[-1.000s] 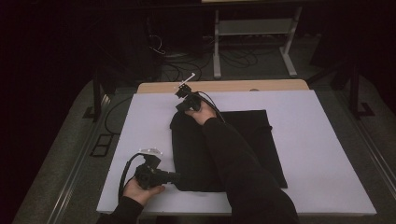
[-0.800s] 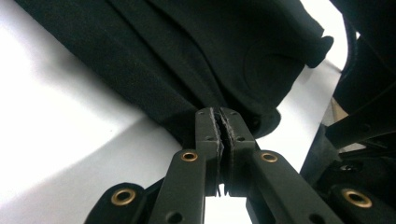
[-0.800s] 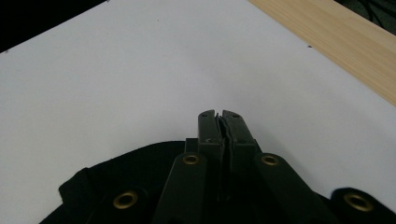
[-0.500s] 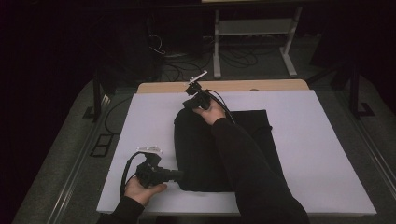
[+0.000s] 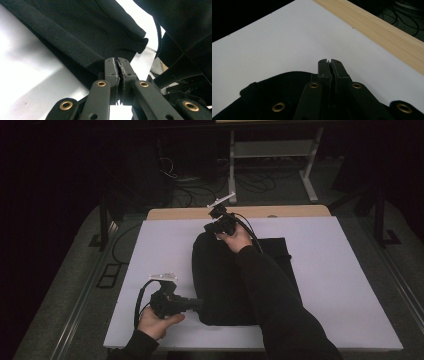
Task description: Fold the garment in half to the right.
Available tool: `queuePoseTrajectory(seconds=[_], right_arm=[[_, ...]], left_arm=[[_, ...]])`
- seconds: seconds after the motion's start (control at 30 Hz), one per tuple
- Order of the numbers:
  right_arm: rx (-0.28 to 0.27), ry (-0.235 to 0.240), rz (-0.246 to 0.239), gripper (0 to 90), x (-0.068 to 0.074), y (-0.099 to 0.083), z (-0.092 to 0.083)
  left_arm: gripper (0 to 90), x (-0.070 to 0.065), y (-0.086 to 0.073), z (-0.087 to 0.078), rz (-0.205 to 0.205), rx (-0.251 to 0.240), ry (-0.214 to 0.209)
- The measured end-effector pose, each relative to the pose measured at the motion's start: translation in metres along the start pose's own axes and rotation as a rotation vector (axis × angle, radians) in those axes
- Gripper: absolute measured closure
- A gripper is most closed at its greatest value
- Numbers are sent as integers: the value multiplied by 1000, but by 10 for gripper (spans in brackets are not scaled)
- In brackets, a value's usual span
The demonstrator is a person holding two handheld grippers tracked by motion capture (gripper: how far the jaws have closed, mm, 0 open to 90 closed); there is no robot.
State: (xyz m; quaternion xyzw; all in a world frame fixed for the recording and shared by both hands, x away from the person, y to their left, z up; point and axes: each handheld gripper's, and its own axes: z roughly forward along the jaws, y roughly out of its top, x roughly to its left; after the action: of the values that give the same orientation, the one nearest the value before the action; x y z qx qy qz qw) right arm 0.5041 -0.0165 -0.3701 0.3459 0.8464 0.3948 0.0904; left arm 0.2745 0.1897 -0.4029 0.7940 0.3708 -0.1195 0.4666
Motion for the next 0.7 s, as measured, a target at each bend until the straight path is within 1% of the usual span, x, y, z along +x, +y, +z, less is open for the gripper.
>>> queuePoseTrajectory(seconds=[0.13, 0.23, 0.27, 0.37, 0.43, 0.53, 0.6, 0.63, 0.67, 0.7], right_arm=[[-12, -5, 3, 856, -4, 0, -8], [-20, -12, 3, 856, -6, -1, -12], [-22, -14, 5, 856, -7, -1, -14], [-27, -16, 11, 856, -9, -2, -19], [-30, -19, 5, 856, -11, -4, -23], [-40, -24, 3, 856, -14, -6, -30], [-48, -28, 0, 856, -16, -8, -36], [-49, -30, 1, 856, -18, -9, -39], [-55, -31, 5, 856, -20, -11, -43], [-58, -33, 7, 856, -21, -12, -45]], left_arm=[[854, -5, 3, 2, 5, 5, -10], [855, -9, 7, 4, 22, 12, -16], [855, -10, 8, 5, 21, 13, -18], [856, -12, 13, 9, 25, 21, -36], [857, -14, 18, 11, 32, 12, -44], [858, -18, 27, 12, 39, -13, -68], [858, -20, 31, 14, 36, -24, -87], [858, -21, 34, 16, 24, -37, -112], [858, -22, 36, 18, 14, -45, -125], [858, -23, 39, 21, 21, -43, -138]])
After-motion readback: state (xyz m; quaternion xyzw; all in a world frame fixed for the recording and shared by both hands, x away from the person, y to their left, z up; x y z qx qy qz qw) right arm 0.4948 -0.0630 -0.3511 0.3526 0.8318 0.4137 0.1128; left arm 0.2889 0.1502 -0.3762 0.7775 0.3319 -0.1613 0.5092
